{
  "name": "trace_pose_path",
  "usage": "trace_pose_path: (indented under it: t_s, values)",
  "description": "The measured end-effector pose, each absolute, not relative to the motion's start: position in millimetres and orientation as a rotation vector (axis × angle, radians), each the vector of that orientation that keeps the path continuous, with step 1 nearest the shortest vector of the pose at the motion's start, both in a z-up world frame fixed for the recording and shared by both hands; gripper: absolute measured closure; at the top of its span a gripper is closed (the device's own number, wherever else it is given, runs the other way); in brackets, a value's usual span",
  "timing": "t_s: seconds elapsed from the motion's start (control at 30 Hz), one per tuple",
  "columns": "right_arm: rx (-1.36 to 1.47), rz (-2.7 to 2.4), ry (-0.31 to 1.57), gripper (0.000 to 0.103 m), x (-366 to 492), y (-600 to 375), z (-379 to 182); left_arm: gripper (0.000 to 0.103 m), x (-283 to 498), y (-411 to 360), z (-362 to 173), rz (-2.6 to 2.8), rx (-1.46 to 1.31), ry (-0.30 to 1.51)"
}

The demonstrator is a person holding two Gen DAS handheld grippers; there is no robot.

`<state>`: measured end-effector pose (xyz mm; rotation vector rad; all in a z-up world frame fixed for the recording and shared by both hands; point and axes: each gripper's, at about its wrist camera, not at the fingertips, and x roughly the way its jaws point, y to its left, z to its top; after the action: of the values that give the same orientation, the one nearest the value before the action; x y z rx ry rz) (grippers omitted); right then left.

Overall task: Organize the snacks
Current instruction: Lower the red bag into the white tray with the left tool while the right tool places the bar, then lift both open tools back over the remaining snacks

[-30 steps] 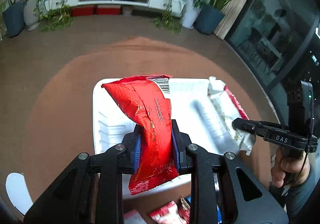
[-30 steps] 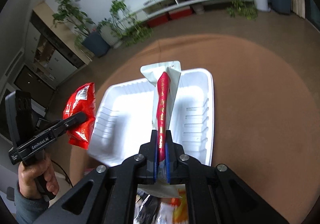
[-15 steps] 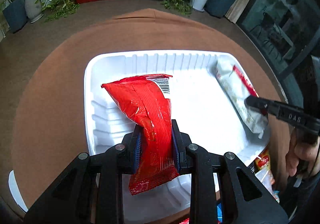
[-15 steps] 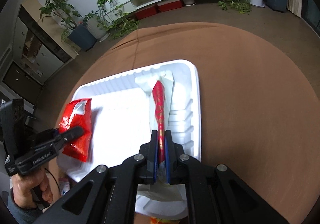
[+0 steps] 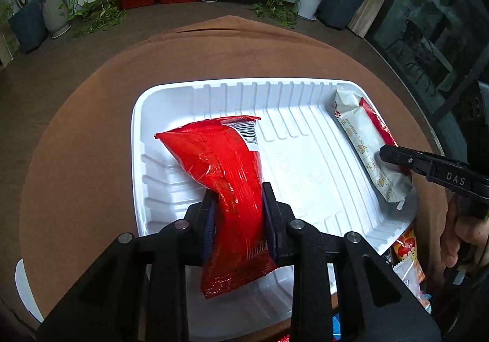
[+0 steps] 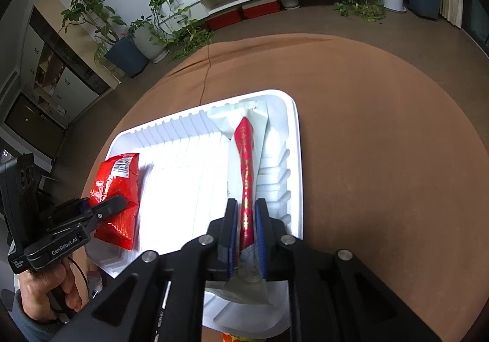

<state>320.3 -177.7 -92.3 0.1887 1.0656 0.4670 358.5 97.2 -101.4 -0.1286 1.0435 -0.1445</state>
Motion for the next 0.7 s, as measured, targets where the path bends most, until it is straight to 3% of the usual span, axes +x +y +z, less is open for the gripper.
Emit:
trace_pose_path:
  t_s: [0.07,0.2,0.27,0.3,0.33,0.37,0.43,0.53,0.63,0.7]
  values:
    - [0.185,0.468,1.054,0.074,318,-177,-89,0.077,355,98,-97,-0.144,-0.133,1.037]
    - [0.172,0.474,1.046,0.071,316,-173,-83,0.077,346,102,-84,-0.140,-0.137,1.020]
    - [0.172,0.467,1.028,0.060,312,-175,-74,0.075,341,105,-78,-0.134,-0.143,1.008]
    - [0.176,0.464,1.017,0.050,310,-176,-70,0.074,338,106,-74,-0.130,-0.144,0.999]
    - [0.184,0.463,0.999,0.041,307,-180,-64,0.062,334,107,-69,-0.125,-0.146,0.985]
    - [0.194,0.466,0.982,0.039,303,-183,-57,0.035,329,109,-63,-0.121,-0.148,0.967]
    - [0.215,0.468,0.958,0.027,297,-191,-46,0.013,313,111,-47,-0.132,-0.160,0.909]
    - [0.271,0.464,0.909,0.009,279,-209,-25,0.002,287,110,-25,-0.163,-0.153,0.844]
    - [0.298,0.456,0.853,0.000,253,-225,-6,0.000,252,104,-6,-0.181,-0.096,0.749]
    - [0.297,0.453,0.851,0.000,231,-236,3,0.000,228,102,2,-0.183,-0.080,0.702]
